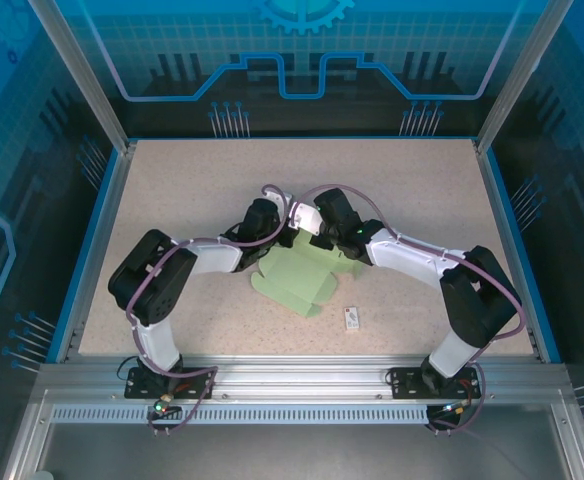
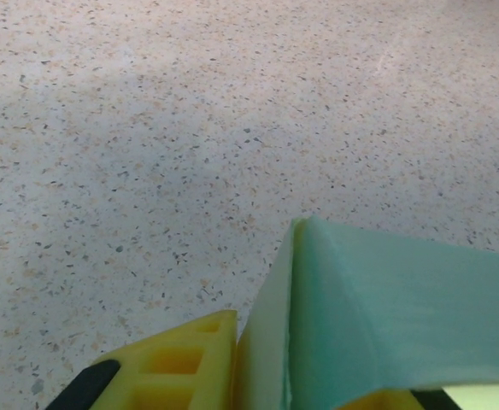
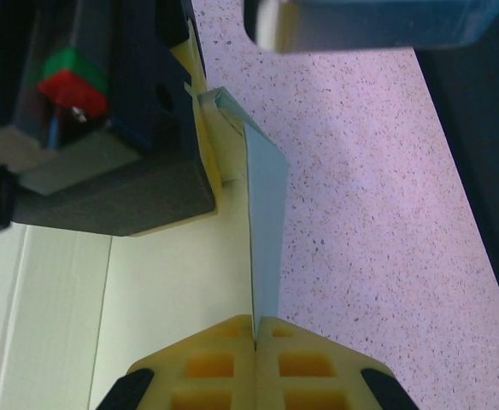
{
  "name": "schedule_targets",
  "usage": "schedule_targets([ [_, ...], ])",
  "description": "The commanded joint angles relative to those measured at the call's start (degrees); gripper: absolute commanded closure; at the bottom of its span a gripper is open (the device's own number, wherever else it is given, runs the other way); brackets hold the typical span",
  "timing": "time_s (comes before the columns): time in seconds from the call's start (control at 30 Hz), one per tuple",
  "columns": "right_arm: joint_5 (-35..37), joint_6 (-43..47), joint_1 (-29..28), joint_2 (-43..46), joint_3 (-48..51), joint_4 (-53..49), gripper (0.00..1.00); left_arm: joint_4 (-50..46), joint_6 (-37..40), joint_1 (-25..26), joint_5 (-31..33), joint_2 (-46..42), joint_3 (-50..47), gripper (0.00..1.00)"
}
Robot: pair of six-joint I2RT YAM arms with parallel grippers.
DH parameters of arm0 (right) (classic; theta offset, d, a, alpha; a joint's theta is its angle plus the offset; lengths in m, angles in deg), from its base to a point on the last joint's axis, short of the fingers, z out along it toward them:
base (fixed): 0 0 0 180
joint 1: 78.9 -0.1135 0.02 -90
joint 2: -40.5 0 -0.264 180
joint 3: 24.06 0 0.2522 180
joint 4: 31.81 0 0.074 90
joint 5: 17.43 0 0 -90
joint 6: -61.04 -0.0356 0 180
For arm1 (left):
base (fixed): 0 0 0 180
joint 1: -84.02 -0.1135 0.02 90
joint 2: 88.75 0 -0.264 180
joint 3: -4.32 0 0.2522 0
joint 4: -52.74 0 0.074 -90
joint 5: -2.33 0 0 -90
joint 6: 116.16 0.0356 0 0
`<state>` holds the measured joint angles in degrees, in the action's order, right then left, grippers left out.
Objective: Fold the paper box
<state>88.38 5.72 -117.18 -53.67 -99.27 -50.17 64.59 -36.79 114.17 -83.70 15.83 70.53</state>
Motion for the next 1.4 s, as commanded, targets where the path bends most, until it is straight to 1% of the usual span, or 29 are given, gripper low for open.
schedule_targets([
  [0.0,-5.81,-0.49,-2.23,2.24,0.72,-3.99,1.0,-3.24,-4.62,-2.13,13.74,-0.73,2.76,0.84],
  [0.2,-5.57,-0.75,-2.19,2.41,1.73,-3.48,1.0,-4.93,-6.18,-2.27,18.35,-0.69,3.1,0.86],
  [0.27,-5.44,-0.75,-2.13,2.42,1.88,-3.24,1.0,-4.95,-6.25,-2.21,18.51,-0.52,3.1,0.87],
  [0.37,-4.86,-0.8,-1.62,2.5,2.0,-3.06,1.0,-1.93,-5.67,-2.2,15.23,-0.92,1.82,0.86],
  [0.47,-3.54,-1.19,-0.6,2.5,1.69,-2.96,1.0,2.66,-2.65,-2.26,7.4,-1.63,-0.13,0.81],
  [0.57,-2.59,-1.32,0.12,2.42,1.04,-3.15,1.0,3.45,-0.79,-2.31,1.62,-1.86,-1.01,0.76],
  [0.7,-1.75,-1.21,0.57,2.32,0.24,-3.32,1.0,5.31,0.48,-2.32,-2.28,-2.37,-3.07,0.71],
  [0.87,-1.09,-1.11,1.05,2.28,-0.46,-3.62,1.0,4.95,1.94,-2.33,-5.89,-3.24,-4.52,0.59],
  [1.03,-0.78,-1.03,1.27,2.41,-0.77,-3.75,1.0,3.19,2.68,-2.36,-7.81,-4.11,-5.23,0.52],
  [1.23,-0.46,-0.75,1.4,2.31,-1.37,-4.05,1.0,1.49,2.51,-2.29,-8.87,-4.9,-6.15,0.47],
  [1.37,-0.52,-0.61,1.53,2.41,-1.66,-4.06,1.0,0.2,2.94,-2.28,-9.1,-5.26,-6.65,0.45],
])
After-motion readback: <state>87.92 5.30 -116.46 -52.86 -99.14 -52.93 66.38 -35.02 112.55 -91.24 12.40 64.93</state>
